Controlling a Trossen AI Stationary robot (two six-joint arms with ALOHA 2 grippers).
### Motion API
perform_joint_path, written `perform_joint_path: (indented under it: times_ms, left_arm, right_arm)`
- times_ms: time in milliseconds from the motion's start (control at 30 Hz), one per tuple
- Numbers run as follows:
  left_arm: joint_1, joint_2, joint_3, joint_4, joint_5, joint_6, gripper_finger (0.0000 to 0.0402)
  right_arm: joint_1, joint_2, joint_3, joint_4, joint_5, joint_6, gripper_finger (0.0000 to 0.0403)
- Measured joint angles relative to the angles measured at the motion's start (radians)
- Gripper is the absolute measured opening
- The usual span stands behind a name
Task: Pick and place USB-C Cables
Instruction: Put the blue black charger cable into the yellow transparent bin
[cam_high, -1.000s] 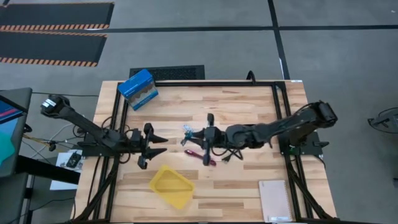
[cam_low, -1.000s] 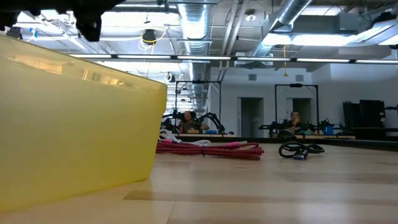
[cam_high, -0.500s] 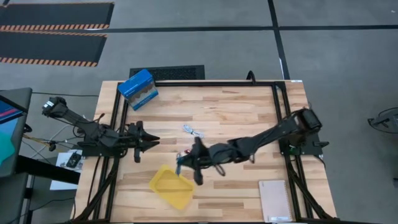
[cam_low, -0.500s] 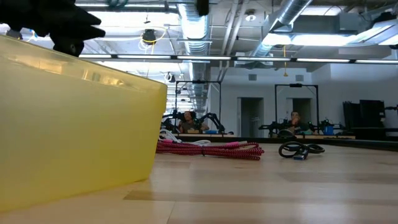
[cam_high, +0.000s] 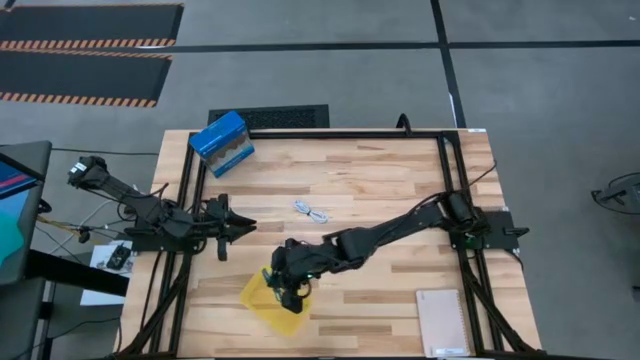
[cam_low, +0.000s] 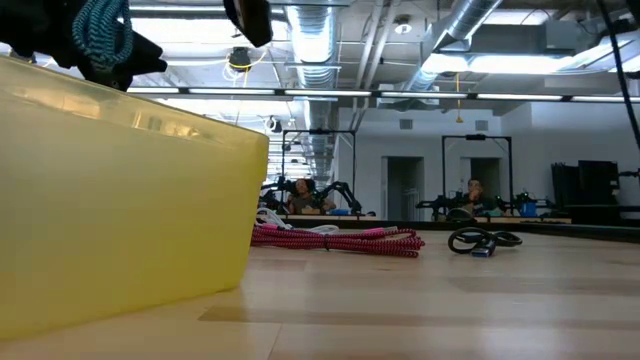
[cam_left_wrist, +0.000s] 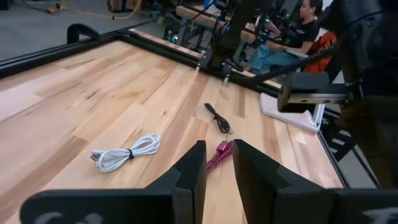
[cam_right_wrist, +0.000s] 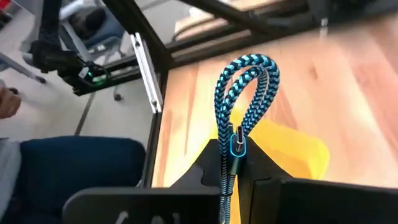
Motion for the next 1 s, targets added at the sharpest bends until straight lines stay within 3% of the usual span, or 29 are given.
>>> perform_joint_path:
  times_ms: [367,567,1000]
  left_arm:
    - [0.000,0.000,0.000,0.005,-0.001,-0.002,0.0065]
    - [0.000,0.000,0.000,0.002,-0.001,-0.002,0.0065]
    - [0.000,0.000,0.000,0.002,-0.001,-0.003,0.0065]
  right_arm:
    - [-0.040,0.176,0.214,-0.180,-0.047,0.075,0.0017]
    - [-0.043,0.245,0.255,-0.189,-0.075,0.089,0.0017]
    - [-0.041,0.247,0.242,-0.240,-0.068,0.091,0.0017]
